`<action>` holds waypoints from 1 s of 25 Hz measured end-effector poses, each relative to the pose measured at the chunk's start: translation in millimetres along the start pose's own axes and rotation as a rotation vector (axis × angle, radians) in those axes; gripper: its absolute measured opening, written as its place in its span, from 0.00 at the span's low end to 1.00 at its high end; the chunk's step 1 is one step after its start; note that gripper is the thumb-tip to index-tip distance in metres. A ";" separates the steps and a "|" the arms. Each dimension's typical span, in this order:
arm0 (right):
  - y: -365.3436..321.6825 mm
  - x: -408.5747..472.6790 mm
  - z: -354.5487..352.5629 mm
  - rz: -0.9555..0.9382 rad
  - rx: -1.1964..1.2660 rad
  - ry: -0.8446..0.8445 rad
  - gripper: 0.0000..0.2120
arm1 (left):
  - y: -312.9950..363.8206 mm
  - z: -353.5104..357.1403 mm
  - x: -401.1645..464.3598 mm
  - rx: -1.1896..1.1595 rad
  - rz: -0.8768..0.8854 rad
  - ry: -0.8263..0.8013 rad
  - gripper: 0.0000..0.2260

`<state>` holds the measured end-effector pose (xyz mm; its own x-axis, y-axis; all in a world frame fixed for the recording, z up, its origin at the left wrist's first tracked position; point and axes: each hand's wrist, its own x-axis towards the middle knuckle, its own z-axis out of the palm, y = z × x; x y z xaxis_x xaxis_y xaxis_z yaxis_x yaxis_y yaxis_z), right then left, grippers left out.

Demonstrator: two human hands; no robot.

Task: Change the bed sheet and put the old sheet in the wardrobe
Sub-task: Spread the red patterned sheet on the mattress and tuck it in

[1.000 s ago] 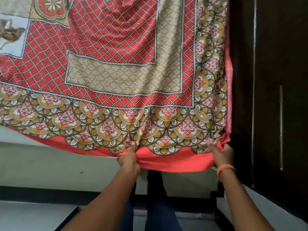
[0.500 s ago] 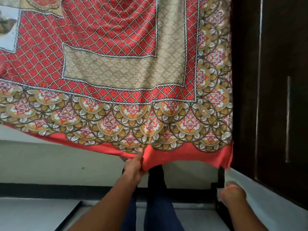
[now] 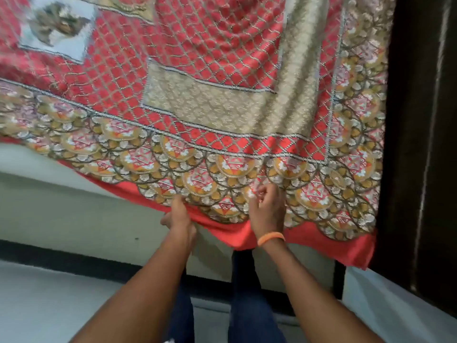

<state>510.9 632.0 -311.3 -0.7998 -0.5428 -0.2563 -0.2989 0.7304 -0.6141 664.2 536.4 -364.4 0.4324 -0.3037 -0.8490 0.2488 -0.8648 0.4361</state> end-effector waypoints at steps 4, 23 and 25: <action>-74.7 -2.1 71.4 -0.260 -0.167 -0.323 0.08 | 93.9 -24.9 65.6 -0.038 -0.014 0.071 0.51; -312.1 35.2 290.1 -0.034 0.009 -0.971 0.12 | 325.6 -56.3 171.1 -0.116 0.034 -0.255 0.28; -315.7 41.4 292.1 0.020 -0.014 -1.014 0.18 | 328.5 -46.6 168.1 -0.053 0.072 -0.127 0.23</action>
<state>724.1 257.9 -346.0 0.0119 -0.6218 -0.7831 -0.3019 0.7444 -0.5956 859.0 219.9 -349.9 0.3388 -0.4150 -0.8444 0.2680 -0.8177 0.5094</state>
